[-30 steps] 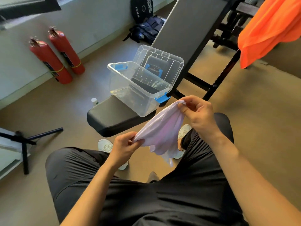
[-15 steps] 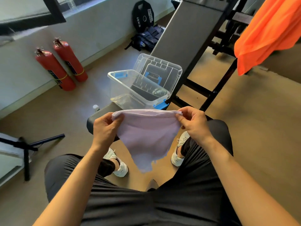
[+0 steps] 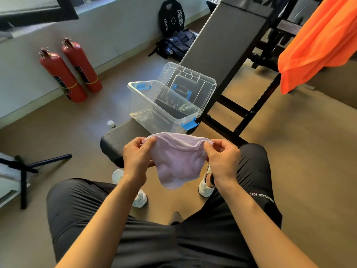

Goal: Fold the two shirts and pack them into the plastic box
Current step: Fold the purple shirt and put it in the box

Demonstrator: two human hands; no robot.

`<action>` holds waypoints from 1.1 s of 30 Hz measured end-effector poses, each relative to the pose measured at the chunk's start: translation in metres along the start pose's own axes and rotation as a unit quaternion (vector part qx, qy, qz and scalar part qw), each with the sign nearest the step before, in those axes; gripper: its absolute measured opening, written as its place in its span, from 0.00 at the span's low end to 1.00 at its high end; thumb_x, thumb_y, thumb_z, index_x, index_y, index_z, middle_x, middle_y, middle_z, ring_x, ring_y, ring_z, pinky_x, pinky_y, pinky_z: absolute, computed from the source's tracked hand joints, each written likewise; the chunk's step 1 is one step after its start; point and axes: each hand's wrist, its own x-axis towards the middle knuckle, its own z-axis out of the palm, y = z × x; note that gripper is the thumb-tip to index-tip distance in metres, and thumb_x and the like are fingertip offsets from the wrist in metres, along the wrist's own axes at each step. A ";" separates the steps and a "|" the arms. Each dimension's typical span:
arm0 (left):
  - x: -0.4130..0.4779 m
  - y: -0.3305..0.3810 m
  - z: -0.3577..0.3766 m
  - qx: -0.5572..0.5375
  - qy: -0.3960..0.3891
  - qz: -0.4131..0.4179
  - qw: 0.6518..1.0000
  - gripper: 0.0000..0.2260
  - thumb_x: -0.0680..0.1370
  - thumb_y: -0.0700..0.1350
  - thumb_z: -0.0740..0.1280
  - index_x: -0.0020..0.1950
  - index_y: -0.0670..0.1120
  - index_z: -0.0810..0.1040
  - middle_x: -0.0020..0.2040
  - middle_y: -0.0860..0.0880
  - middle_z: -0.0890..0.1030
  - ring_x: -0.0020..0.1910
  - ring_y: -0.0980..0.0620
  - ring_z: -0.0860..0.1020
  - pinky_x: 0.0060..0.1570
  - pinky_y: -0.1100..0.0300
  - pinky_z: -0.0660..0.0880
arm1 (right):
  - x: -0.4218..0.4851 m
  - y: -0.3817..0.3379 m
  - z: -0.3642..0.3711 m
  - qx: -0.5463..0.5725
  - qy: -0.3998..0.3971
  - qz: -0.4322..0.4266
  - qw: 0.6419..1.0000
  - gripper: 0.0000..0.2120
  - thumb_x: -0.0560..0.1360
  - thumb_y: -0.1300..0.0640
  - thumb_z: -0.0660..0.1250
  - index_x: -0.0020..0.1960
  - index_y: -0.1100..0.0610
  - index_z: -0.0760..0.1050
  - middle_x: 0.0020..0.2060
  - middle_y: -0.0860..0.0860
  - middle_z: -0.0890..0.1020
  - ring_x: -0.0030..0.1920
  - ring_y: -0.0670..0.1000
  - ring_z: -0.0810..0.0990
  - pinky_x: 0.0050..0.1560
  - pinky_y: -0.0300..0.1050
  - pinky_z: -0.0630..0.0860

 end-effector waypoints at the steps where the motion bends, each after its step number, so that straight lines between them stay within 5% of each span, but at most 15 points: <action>1: -0.004 -0.003 -0.001 -0.004 0.001 -0.006 1.000 0.09 0.78 0.48 0.71 0.39 0.46 0.78 0.39 0.44 0.79 0.39 0.47 0.79 0.37 0.49 0.81 | -0.003 0.001 0.001 0.005 -0.006 0.010 1.000 0.02 0.73 0.58 0.75 0.42 0.54 0.83 0.36 0.48 0.85 0.38 0.50 0.85 0.41 0.52 0.85; 5: -0.004 -0.011 -0.015 -0.020 0.029 -0.029 0.999 0.16 0.79 0.49 0.71 0.33 0.48 0.74 0.31 0.50 0.71 0.33 0.51 0.69 0.35 0.56 0.70 | 0.006 0.002 -0.005 0.005 -0.033 0.039 0.999 0.02 0.75 0.58 0.74 0.44 0.56 0.81 0.38 0.49 0.84 0.39 0.48 0.82 0.41 0.42 0.81; 8: 0.002 -0.013 -0.025 -0.011 0.029 -0.059 0.998 0.16 0.78 0.49 0.72 0.32 0.48 0.74 0.31 0.49 0.71 0.34 0.49 0.69 0.34 0.58 0.71 | 0.021 0.007 -0.007 -0.021 -0.057 0.052 0.997 0.03 0.75 0.59 0.74 0.44 0.58 0.81 0.37 0.50 0.83 0.38 0.49 0.80 0.39 0.41 0.78; 14: -0.003 -0.016 -0.010 -0.018 -0.001 -0.122 0.992 0.10 0.80 0.48 0.69 0.44 0.44 0.76 0.41 0.43 0.78 0.39 0.47 0.78 0.31 0.58 0.79 | 0.014 0.011 0.008 -0.033 -0.070 0.076 0.994 0.04 0.73 0.59 0.74 0.41 0.57 0.81 0.37 0.54 0.84 0.39 0.59 0.85 0.37 0.55 0.85; 22: -0.038 -0.002 0.008 -0.058 -0.043 -0.128 0.989 0.08 0.82 0.45 0.67 0.46 0.41 0.79 0.40 0.41 0.84 0.36 0.46 0.84 0.34 0.53 0.83 | -0.022 0.011 0.013 0.002 -0.070 0.043 0.997 0.05 0.73 0.53 0.75 0.42 0.53 0.81 0.37 0.50 0.85 0.40 0.55 0.85 0.41 0.60 0.84; 30: -0.056 -0.003 0.015 0.007 -0.100 -0.053 0.994 0.07 0.79 0.44 0.70 0.43 0.43 0.81 0.41 0.41 0.86 0.38 0.48 0.85 0.36 0.61 0.79 | -0.046 -0.005 0.001 0.023 -0.230 -0.020 0.973 0.07 0.73 0.54 0.76 0.49 0.53 0.82 0.42 0.49 0.86 0.44 0.49 0.86 0.47 0.50 0.85; 33: -0.059 -0.002 0.015 0.018 -0.119 -0.035 0.992 0.07 0.80 0.46 0.70 0.45 0.43 0.83 0.44 0.40 0.86 0.41 0.48 0.85 0.39 0.62 0.79 | -0.049 -0.007 -0.005 -0.016 -0.292 -0.052 0.955 0.14 0.70 0.51 0.79 0.53 0.48 0.79 0.46 0.44 0.85 0.48 0.45 0.85 0.48 0.42 0.84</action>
